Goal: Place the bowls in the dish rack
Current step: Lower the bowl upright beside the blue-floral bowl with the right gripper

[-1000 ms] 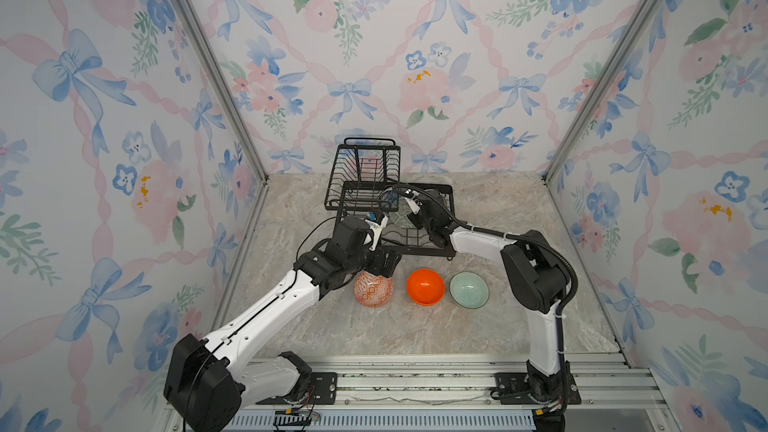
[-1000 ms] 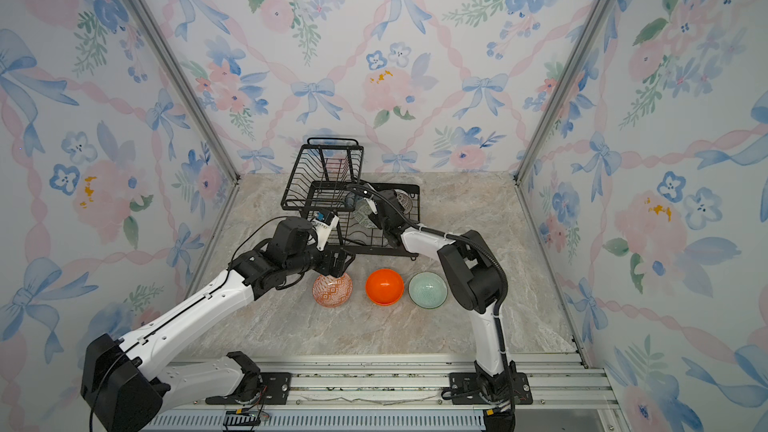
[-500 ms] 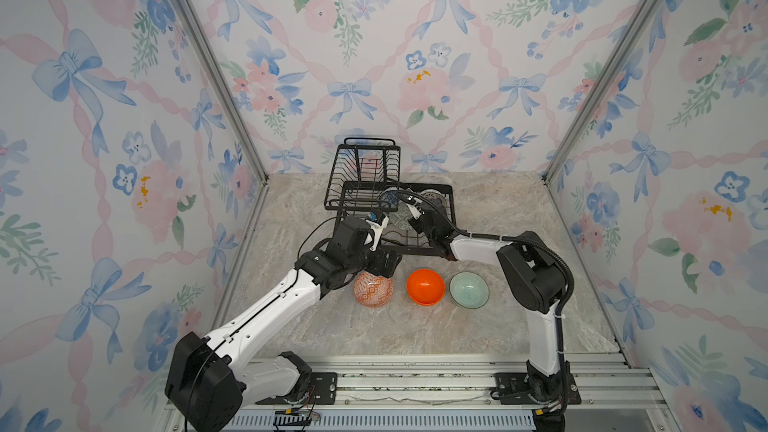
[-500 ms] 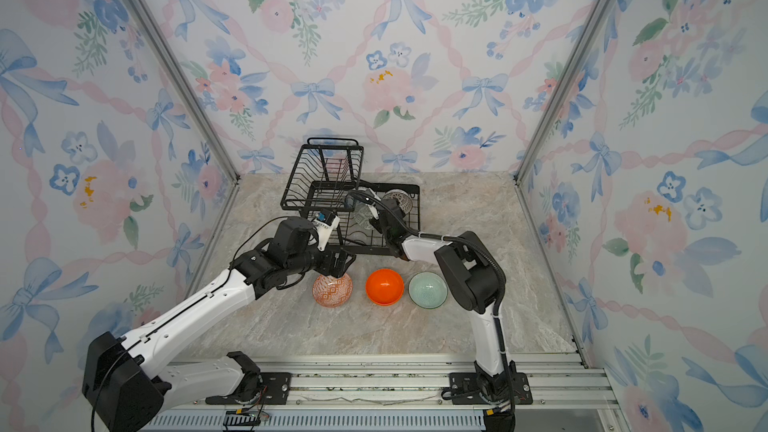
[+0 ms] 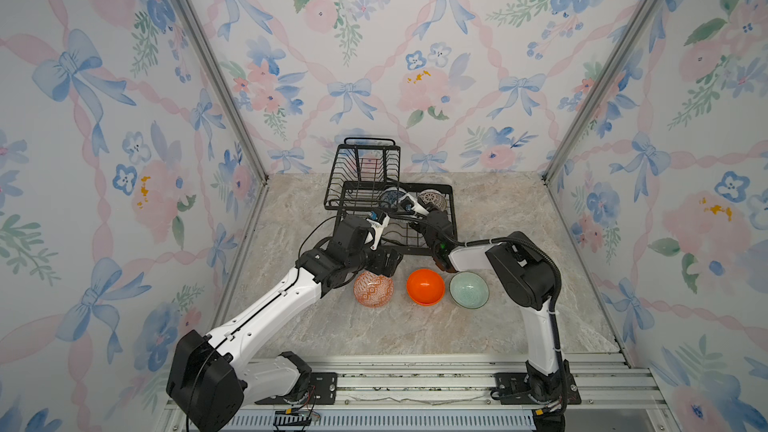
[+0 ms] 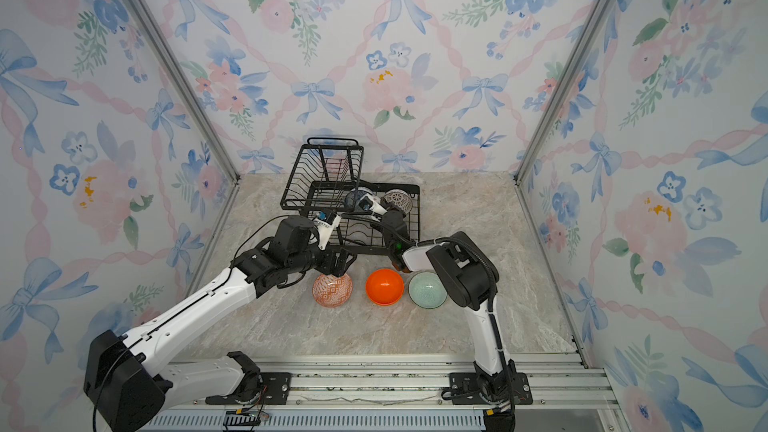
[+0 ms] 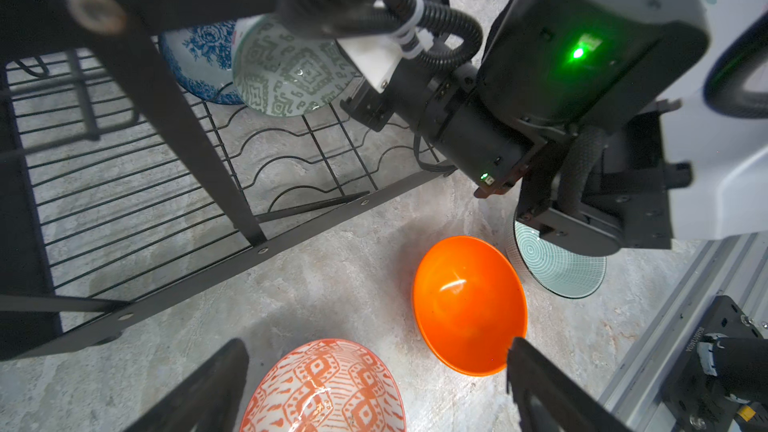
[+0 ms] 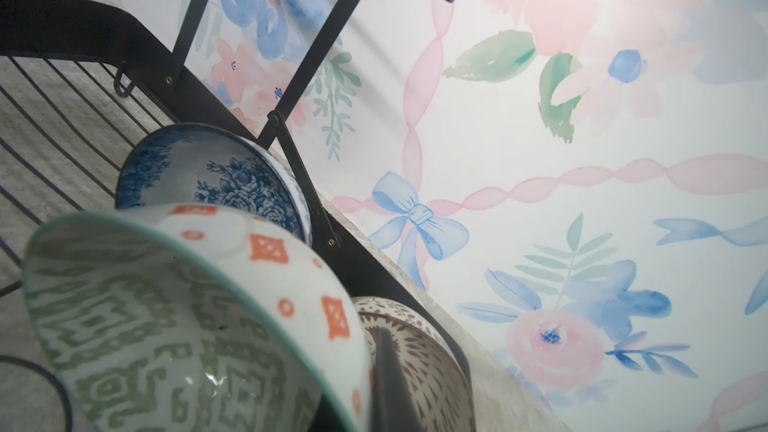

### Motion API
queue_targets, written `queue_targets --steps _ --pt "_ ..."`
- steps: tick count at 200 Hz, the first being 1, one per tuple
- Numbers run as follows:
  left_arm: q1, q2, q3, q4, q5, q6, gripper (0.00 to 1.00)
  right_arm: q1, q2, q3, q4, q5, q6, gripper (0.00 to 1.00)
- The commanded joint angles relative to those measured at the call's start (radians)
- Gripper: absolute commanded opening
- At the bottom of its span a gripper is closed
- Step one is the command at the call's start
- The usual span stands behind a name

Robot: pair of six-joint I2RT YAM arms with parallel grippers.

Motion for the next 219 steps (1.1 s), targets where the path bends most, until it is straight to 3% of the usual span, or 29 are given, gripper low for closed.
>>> queue_targets --steps 1,124,219 --pt "0.006 0.013 0.032 0.000 0.016 -0.012 0.98 0.012 0.018 -0.016 0.164 0.007 -0.057 0.00" --pt "0.006 0.013 0.033 0.001 0.020 -0.022 0.98 0.045 0.068 0.055 0.139 -0.023 -0.122 0.00" --pt "0.005 0.024 0.035 0.001 0.024 -0.025 0.98 0.057 0.141 0.138 0.142 0.028 -0.218 0.00"
